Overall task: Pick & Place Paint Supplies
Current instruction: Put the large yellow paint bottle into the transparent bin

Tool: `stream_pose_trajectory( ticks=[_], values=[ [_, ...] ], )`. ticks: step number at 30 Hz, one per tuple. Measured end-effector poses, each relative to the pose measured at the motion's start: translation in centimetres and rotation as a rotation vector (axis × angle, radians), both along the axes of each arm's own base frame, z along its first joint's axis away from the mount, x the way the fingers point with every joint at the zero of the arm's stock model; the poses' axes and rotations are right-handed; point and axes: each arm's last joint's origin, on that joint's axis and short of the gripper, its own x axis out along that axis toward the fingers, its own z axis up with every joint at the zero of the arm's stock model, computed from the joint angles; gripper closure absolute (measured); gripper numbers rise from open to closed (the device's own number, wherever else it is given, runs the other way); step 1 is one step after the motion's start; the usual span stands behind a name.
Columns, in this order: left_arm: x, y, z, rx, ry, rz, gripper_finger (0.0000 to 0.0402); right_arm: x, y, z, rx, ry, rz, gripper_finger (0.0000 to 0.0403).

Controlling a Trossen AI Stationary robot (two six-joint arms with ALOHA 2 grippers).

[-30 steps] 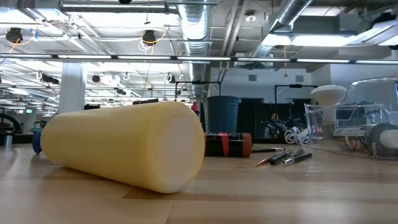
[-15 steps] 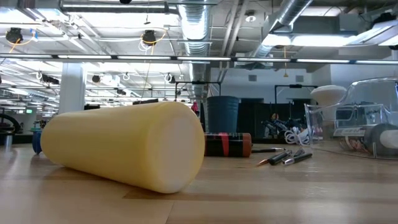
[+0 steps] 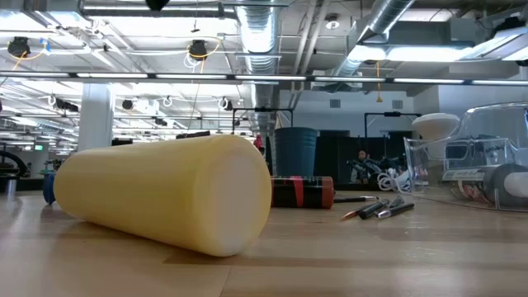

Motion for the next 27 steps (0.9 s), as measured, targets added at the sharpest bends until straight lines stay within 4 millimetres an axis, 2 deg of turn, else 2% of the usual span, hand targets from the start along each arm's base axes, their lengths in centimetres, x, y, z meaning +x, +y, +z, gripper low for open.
stream_pose_trajectory(
  ticks=[7,12,17,22,27],
  values=[
    [-2.2,0.6,-0.4,0.032,0.115,0.039,0.0402,2.2,4.4,-4.7,0.101,-0.08,0.047,0.0403],
    [-2.6,0.8,-1.6,0.032,0.248,0.057,0.0401,4.4,6.5,-8.2,0.251,-0.244,0.094,0.0403],
    [-2.2,0.7,-2.1,0.036,0.287,0.063,0.0402,5.6,7.8,-9.0,0.427,-0.465,0.233,0.0403],
    [-1.5,0.5,-2.7,0.025,0.32,0.071,0.0402,5.9,7.6,-9.6,0.436,-0.45,0.243,0.0403],
    [0.4,0.0,-3.5,-0.02,0.332,0.088,0.0402,6.1,7.4,-9.6,0.456,-0.427,0.293,0.0403]
  ],
)
